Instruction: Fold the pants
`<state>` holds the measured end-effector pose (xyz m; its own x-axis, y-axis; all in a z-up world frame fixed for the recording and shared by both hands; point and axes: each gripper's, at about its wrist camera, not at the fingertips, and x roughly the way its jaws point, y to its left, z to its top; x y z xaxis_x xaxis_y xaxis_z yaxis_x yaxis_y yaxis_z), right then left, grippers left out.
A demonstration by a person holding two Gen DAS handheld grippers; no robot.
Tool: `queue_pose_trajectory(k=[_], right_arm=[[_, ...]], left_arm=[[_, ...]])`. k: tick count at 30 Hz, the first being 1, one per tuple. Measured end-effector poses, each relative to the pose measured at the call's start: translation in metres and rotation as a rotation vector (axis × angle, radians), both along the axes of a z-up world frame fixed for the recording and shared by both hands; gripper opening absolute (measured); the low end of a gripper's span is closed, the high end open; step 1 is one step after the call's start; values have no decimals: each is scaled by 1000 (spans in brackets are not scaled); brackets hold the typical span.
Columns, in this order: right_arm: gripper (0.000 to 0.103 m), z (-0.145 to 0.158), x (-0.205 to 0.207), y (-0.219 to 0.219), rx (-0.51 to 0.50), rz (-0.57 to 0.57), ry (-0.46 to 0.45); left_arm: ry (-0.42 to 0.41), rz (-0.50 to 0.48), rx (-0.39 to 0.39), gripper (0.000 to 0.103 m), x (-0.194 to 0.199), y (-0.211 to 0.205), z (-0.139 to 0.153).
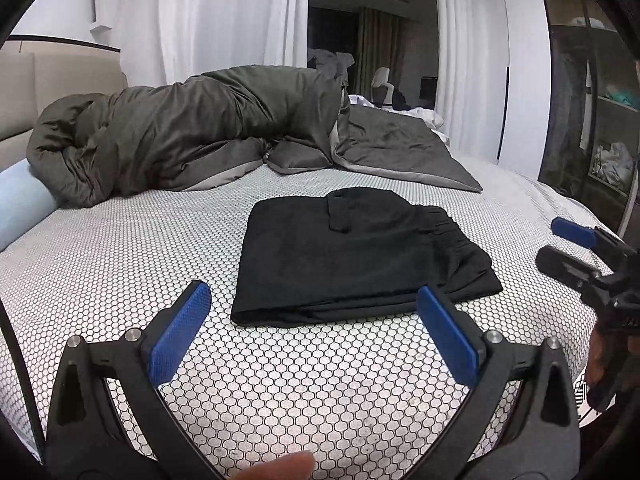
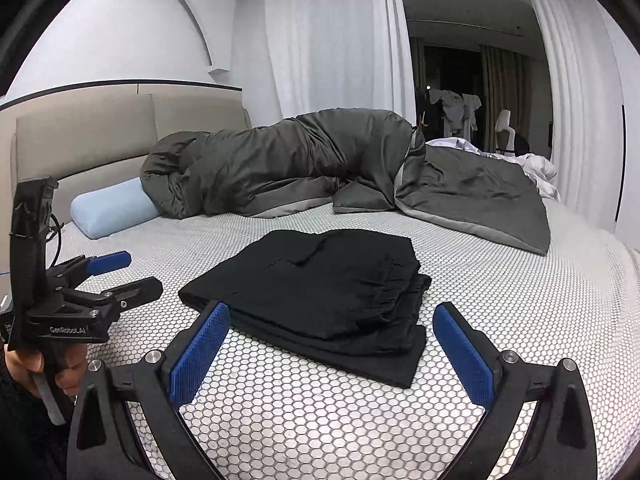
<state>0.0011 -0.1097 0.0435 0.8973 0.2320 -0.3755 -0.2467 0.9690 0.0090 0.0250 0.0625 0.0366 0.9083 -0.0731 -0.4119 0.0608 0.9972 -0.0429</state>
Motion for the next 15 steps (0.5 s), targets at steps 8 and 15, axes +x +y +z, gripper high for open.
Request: queue_pose_trajectory(k=[8,15], right_arm=[[103,-2,0,10,-26,4,-9],[103,5,-8,2,9,-52,-85]], left_arm=[[-8,15,-9,102,-2,3,1],[2,21,-19,102,-1,9,0]])
